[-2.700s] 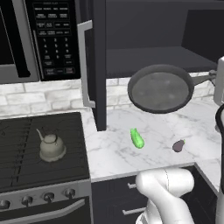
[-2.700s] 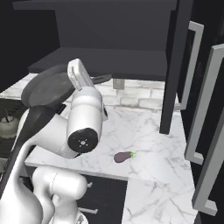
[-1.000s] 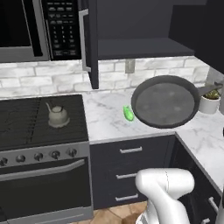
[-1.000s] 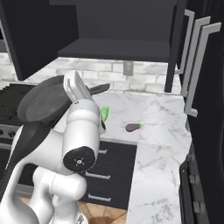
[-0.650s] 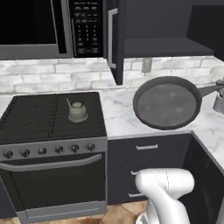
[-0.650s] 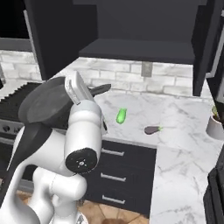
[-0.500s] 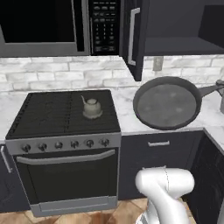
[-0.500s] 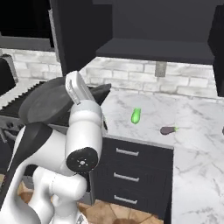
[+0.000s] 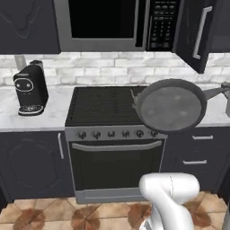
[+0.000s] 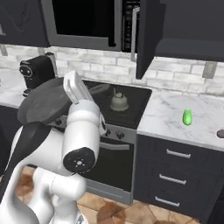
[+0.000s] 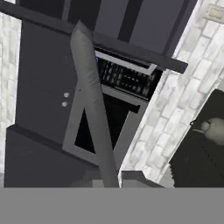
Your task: Pick the pan from the cabinet and place it on the stove. Then turn on the stove burner for the pan.
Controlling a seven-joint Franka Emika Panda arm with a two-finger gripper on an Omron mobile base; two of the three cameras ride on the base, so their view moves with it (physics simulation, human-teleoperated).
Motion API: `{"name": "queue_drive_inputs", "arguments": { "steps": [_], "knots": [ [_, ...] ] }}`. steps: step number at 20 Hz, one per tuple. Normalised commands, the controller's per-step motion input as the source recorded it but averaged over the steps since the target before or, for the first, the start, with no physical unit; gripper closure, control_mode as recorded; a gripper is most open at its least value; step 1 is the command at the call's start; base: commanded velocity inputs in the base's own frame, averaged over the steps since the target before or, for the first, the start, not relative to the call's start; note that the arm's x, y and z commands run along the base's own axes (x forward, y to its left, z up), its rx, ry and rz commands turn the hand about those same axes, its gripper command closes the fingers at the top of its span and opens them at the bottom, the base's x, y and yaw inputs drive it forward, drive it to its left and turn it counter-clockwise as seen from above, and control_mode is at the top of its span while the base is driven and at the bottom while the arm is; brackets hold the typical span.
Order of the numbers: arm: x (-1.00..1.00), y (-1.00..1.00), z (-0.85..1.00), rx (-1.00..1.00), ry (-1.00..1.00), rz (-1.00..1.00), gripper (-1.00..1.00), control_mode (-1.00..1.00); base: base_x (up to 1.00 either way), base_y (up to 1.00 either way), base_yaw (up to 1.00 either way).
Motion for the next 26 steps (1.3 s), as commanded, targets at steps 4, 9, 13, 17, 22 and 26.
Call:
{"name": "queue_drive_inputs", "arguments": {
  "steps": [4, 9, 13, 17, 22, 26],
  "knots": [
    [0.00, 0.00, 0.00, 0.00, 0.00, 0.00, 1.00, 1.00, 0.09, 0.66, 0.06],
    [0.00, 0.00, 0.00, 0.00, 0.00, 0.00, 1.00, 1.00, 0.44, 0.43, 0.00],
    [0.00, 0.00, 0.00, 0.00, 0.00, 0.00, 1.00, 1.00, 0.40, 0.34, 0.00],
    [0.00, 0.00, 0.00, 0.00, 0.00, 0.00, 1.00, 1.00, 0.44, 0.38, -0.03],
    [0.00, 0.00, 0.00, 0.00, 0.00, 0.00, 1.00, 1.00, 0.53, 0.31, -0.03],
    [0.00, 0.00, 0.00, 0.00, 0.00, 0.00, 1.00, 1.00, 0.55, 0.03, -0.02]
  ]
}}
